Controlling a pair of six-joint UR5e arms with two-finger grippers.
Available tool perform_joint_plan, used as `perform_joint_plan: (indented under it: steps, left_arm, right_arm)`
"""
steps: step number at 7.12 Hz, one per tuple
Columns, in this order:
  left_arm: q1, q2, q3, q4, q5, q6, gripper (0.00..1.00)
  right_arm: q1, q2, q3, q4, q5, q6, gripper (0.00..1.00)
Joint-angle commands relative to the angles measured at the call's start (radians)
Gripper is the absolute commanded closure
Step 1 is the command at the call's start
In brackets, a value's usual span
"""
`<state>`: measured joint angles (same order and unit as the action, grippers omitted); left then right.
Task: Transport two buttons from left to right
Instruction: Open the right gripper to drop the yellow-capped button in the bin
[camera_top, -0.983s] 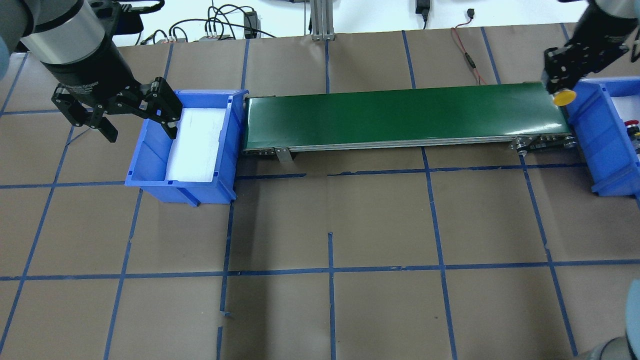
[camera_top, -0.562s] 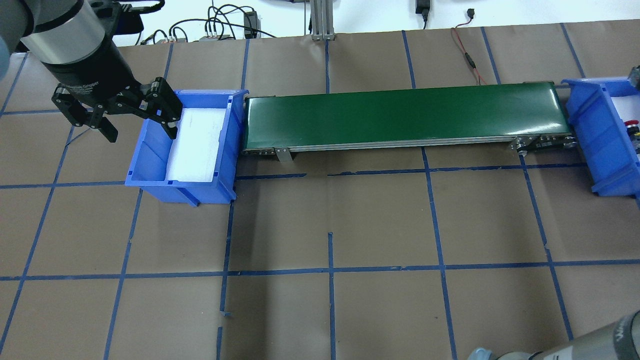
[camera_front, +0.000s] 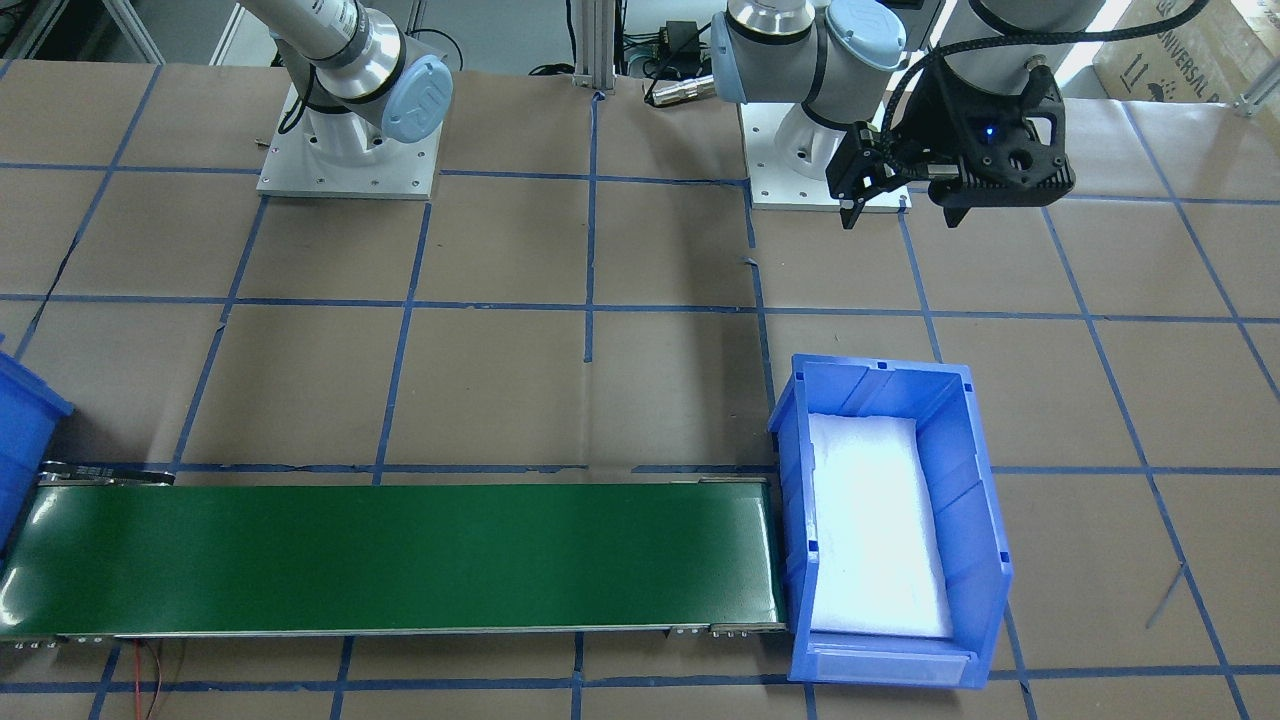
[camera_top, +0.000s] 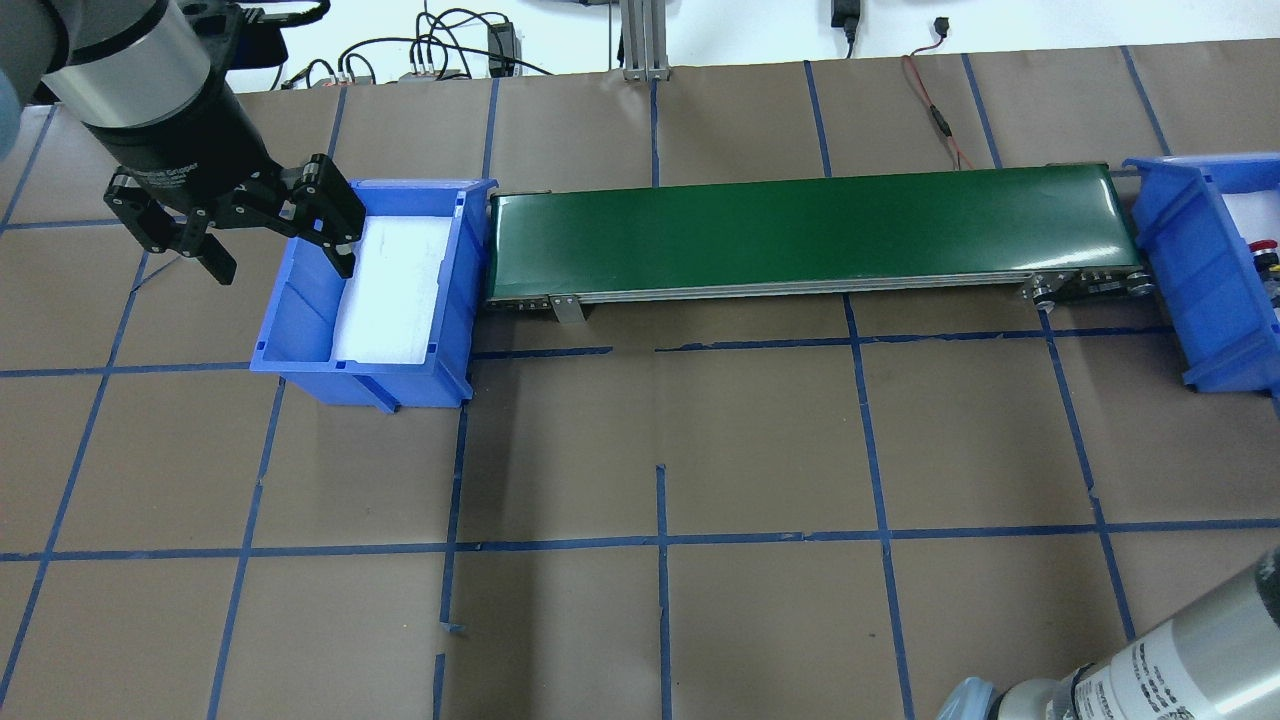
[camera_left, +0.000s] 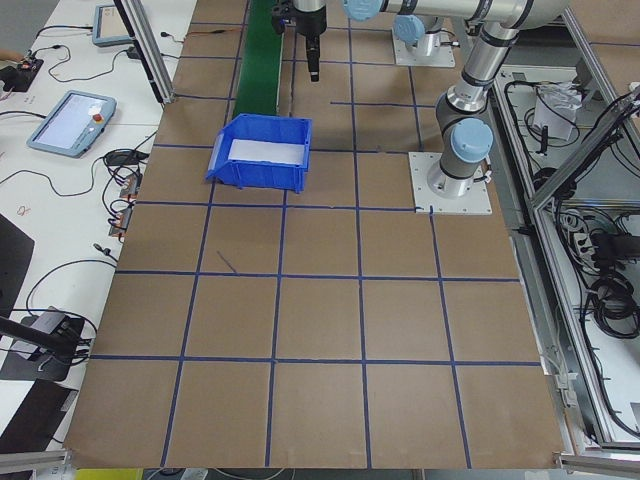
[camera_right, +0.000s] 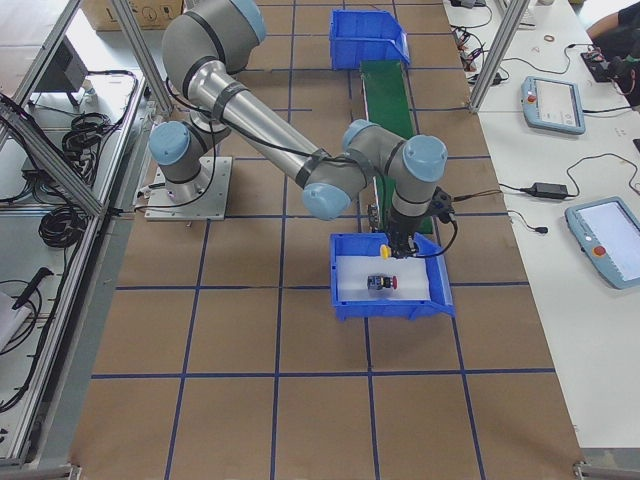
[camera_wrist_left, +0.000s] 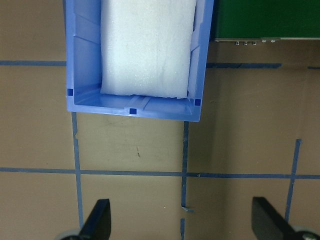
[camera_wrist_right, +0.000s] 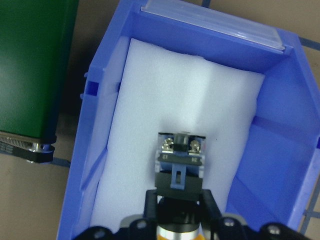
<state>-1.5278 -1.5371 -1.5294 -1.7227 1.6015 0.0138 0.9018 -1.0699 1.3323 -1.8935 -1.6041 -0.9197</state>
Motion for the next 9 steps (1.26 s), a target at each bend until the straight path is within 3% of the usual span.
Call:
perform_joint_plan:
  steps: [1,5,6,7,8,9]
  left_arm:
    - [0.000,0.000,0.000,0.000,0.000,0.000,0.00]
    - [0.000,0.000,0.000,0.000,0.000,0.000,0.00]
    - [0.000,0.000,0.000,0.000,0.000,0.000,0.00]
    - [0.000,0.000,0.000,0.000,0.000,0.000,0.00]
    - [0.000,0.000,0.000,0.000,0.000,0.000,0.00]
    - [0.000,0.000,0.000,0.000,0.000,0.000,0.00]
  right_arm:
    - [-0.001,0.082,0.001,-0.076,0.038,0.015,0.95]
    - [-0.001,0.117,0.005,-0.121,0.039,0.039,0.92]
    - [-0.001,0.117,0.008,-0.121,0.049,0.051,0.73]
    - [-0.001,0.119,0.013,-0.137,0.112,0.050,0.35]
    - [-0.001,0.116,0.022,-0.154,0.119,0.051,0.10]
    - [-0.001,0.113,0.037,-0.174,0.119,0.050,0.01]
